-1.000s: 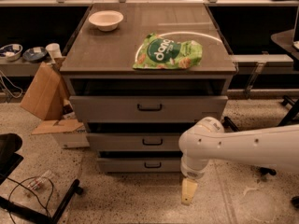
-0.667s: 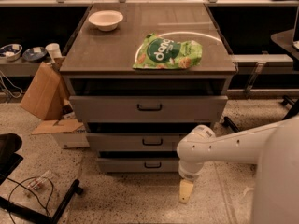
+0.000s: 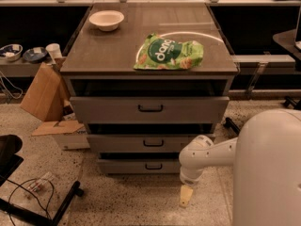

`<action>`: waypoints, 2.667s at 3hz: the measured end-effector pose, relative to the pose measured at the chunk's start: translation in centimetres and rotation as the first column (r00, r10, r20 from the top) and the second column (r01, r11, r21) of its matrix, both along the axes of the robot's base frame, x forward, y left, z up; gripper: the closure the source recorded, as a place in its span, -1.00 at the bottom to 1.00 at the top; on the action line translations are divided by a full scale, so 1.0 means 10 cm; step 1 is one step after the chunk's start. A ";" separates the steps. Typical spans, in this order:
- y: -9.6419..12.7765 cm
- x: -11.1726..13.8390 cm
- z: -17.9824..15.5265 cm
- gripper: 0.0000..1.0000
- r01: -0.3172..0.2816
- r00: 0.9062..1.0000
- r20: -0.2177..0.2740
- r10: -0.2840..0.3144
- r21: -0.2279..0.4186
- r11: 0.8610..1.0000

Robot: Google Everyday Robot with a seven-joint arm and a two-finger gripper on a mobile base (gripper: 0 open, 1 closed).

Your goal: Open bottom drawer

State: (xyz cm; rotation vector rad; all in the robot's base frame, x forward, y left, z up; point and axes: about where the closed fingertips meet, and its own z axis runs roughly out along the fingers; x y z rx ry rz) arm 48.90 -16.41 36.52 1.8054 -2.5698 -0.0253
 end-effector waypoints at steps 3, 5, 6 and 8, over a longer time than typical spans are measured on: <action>-0.20 0.76 -0.70 -1.00 -0.078 0.990 0.107 0.092 -0.128 0.989; -0.28 1.21 -1.21 -1.00 -0.121 0.982 0.124 0.140 -0.146 0.982; -0.27 1.32 -1.39 -1.00 -0.141 0.980 0.121 0.157 -0.126 0.982; -0.19 1.48 -1.70 -0.64 -0.157 0.982 0.098 0.163 -0.062 0.986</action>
Offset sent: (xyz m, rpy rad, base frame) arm 0.0929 -0.0240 -0.0840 -0.1117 -0.1483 0.1015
